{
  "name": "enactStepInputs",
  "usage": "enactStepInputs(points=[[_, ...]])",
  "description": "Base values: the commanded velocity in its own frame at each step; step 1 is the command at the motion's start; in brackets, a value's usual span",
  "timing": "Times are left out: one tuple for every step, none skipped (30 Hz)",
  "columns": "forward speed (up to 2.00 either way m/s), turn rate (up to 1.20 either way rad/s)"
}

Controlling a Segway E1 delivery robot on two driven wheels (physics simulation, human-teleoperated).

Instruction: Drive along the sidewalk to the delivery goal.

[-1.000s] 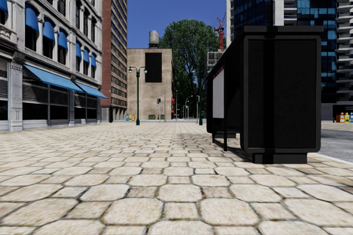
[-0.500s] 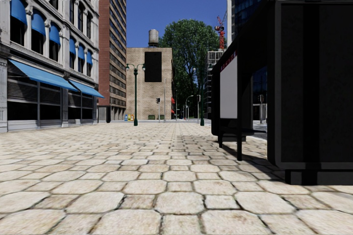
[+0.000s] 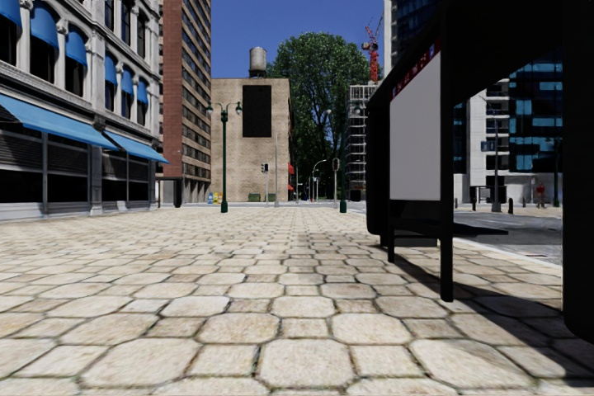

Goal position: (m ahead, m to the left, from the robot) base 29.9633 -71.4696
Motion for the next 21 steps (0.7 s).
enactStepInputs(points=[[2.00,0.00],[2.00,0.00],[2.00,0.00],[2.00,0.00],[2.00,0.00],[2.00,0.00],[2.00,0.00],[2.00,0.00],[2.00,0.00],[2.00,0.00],[2.00,0.00],[2.00,0.00],[2.00,0.00],[2.00,0.00],[2.00,0.00],[2.00,0.00],[2.00,0.00],[2.00,0.00],[2.00,0.00],[2.00,0.00],[2.00,0.00]])
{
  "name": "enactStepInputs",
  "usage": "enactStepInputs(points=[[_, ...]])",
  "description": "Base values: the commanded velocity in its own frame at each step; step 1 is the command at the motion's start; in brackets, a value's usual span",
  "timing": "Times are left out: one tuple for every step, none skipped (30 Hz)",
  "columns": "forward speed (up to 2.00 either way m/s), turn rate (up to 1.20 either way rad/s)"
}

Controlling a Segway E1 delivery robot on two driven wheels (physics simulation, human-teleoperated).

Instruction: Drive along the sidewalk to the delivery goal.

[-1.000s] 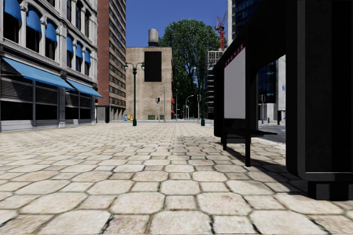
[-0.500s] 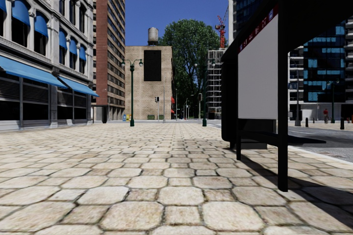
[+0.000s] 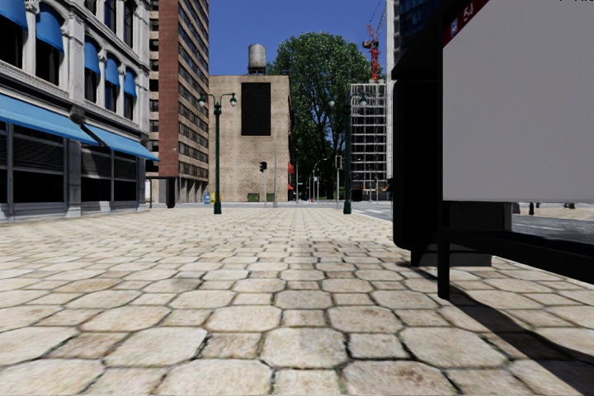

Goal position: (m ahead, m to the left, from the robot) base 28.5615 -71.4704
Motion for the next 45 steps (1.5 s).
enactStepInputs(points=[[2.00,0.00],[2.00,0.00],[2.00,0.00],[2.00,0.00],[2.00,0.00],[2.00,0.00],[2.00,0.00],[2.00,0.00],[2.00,0.00],[2.00,0.00],[2.00,0.00],[2.00,0.00],[2.00,0.00],[2.00,0.00],[2.00,0.00],[2.00,0.00],[2.00,0.00],[2.00,0.00],[2.00,0.00],[2.00,0.00],[2.00,0.00],[2.00,0.00],[2.00,0.00],[2.00,0.00],[2.00,0.00],[2.00,0.00],[2.00,0.00],[2.00,0.00],[2.00,0.00],[2.00,0.00],[2.00,0.00],[2.00,0.00],[2.00,0.00],[2.00,0.00],[2.00,0.00],[2.00,0.00],[2.00,0.00],[2.00,0.00],[2.00,0.00],[2.00,0.00],[2.00,0.00],[2.00,0.00],[2.00,0.00],[2.00,0.00],[2.00,0.00]])
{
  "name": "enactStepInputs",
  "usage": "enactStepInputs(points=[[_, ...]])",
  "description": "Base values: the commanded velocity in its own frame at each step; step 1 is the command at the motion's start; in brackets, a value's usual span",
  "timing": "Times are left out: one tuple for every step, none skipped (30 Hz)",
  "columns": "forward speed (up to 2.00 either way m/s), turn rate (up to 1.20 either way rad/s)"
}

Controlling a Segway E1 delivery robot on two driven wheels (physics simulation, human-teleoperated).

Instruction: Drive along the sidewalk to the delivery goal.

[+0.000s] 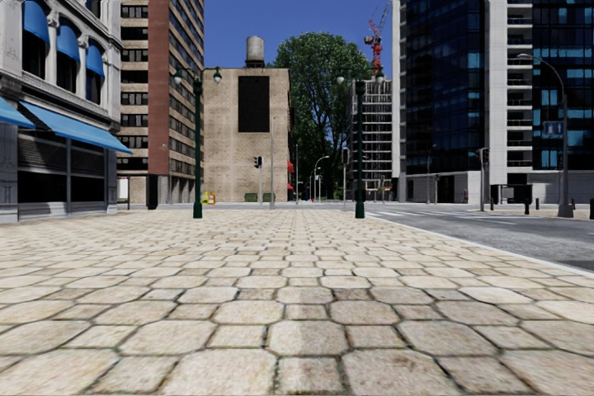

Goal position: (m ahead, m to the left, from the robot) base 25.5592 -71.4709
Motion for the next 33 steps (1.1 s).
enactStepInputs(points=[[2.00,0.00],[2.00,0.00],[2.00,0.00],[2.00,0.00],[2.00,0.00],[2.00,0.00],[2.00,0.00],[2.00,0.00],[2.00,0.00],[2.00,0.00],[2.00,0.00],[2.00,0.00],[2.00,0.00],[2.00,0.00],[2.00,0.00],[2.00,0.00],[2.00,0.00],[2.00,0.00],[2.00,0.00],[2.00,0.00],[2.00,0.00],[2.00,0.00],[2.00,0.00],[2.00,0.00],[2.00,0.00],[2.00,0.00],[2.00,0.00],[2.00,0.00],[2.00,0.00],[2.00,0.00],[2.00,0.00],[2.00,0.00],[2.00,0.00]])
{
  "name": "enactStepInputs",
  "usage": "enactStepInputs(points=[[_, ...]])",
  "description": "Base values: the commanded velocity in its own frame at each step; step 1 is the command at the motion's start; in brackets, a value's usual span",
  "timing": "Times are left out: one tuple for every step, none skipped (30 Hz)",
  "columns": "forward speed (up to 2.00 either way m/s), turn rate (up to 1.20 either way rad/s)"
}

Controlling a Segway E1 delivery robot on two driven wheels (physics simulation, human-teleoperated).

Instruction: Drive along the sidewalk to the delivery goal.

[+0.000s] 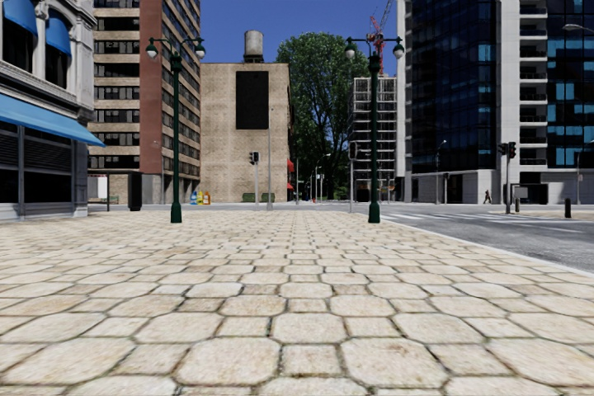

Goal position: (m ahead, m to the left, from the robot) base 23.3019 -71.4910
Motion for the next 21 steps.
enactStepInputs(points=[[2.00,0.00],[2.00,0.00],[2.00,0.00],[2.00,0.00],[2.00,0.00],[2.00,0.00],[2.00,0.00],[2.00,0.00],[2.00,0.00],[2.00,0.00],[2.00,0.00],[2.00,0.00],[2.00,0.00],[2.00,0.00],[2.00,0.00],[2.00,0.00],[2.00,0.00],[2.00,0.00],[2.00,0.00],[2.00,0.00],[2.00,0.00]])
